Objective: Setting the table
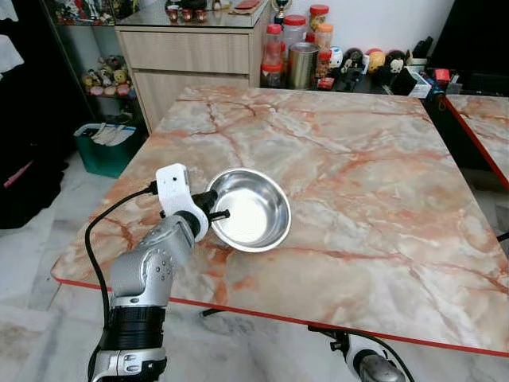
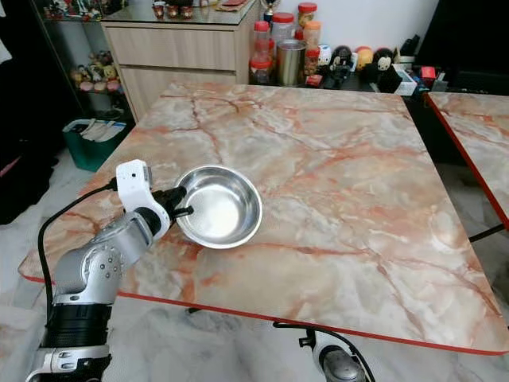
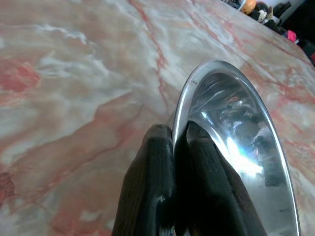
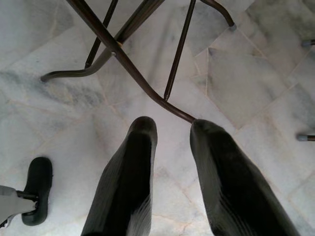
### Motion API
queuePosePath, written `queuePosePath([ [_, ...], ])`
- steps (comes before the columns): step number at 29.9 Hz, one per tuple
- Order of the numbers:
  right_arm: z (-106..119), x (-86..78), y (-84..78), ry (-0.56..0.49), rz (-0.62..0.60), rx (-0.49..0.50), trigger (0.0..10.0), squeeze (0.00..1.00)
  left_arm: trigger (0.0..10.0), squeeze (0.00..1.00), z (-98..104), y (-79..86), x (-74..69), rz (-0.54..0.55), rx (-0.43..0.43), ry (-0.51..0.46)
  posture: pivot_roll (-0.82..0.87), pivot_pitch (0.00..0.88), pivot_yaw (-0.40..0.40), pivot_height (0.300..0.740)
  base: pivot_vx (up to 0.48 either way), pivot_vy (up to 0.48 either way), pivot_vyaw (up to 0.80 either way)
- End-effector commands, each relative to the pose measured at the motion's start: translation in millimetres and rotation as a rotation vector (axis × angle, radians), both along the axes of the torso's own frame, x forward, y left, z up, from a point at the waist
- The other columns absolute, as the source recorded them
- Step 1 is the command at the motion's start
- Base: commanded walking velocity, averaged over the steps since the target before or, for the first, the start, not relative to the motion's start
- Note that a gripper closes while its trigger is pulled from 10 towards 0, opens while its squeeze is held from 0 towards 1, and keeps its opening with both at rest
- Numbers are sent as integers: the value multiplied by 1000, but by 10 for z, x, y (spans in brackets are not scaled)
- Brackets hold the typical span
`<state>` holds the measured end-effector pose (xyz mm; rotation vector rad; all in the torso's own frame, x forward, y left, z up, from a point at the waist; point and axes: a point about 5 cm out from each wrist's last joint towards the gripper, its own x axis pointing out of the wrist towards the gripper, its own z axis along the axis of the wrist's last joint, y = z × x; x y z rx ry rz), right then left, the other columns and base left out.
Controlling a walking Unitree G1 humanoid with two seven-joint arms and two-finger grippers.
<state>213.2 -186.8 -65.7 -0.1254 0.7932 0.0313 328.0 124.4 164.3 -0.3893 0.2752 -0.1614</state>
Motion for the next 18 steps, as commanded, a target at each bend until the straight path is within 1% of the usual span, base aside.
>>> queuePosePath([
  [1, 42, 82, 17, -10, -4, 5, 10000, 0, 10000, 0, 5, -20, 3, -11, 22, -19, 79, 0, 0, 728, 0, 0, 0],
  [3, -11, 25, 4, 73, -23, 1, 10000, 0, 10000, 0, -16, -17, -2, -14, 32, -21, 75, 0, 2, 728, 0, 0, 0],
  [5, -25, 8, 4, 93, -35, 13, 10000, 0, 10000, 0, -25, -15, -5, -15, 34, -21, 75, 0, 2, 728, 0, 0, 0],
  [6, -43, -15, -3, 125, -37, 5, 10000, 0, 10000, 0, -46, -12, -4, -16, 40, -22, 76, 0, 2, 728, 0, 0, 0],
  [9, -62, -39, 5, 155, -49, 32, 10000, 0, 10000, 0, -78, -1, 1, -11, 43, -16, 76, 0, 2, 728, 0, 0, 0],
  [12, -84, -72, -2, 210, -44, 28, 10000, 0, 10000, 0, -127, 20, 16, -2, 56, -7, 82, 0, 1, 728, 0, 0, 0],
  [14, -87, -76, 0, 215, -50, 34, 10000, 0, 10000, 0, -136, 25, 20, 1, 55, -6, 82, 0, 1, 728, 0, 0, 0],
  [15, -101, -98, 3, 250, -54, 46, 10000, 0, 10000, 0, -158, 48, 38, 19, 40, 0, 82, 0, -1, 728, 0, 0, 0],
  [18, -103, -101, 5, 265, -38, 49, 10000, 0, 10000, 0, -165, 53, 53, 31, 15, 6, 90, 0, -2, 728, 0, 0, 0],
])
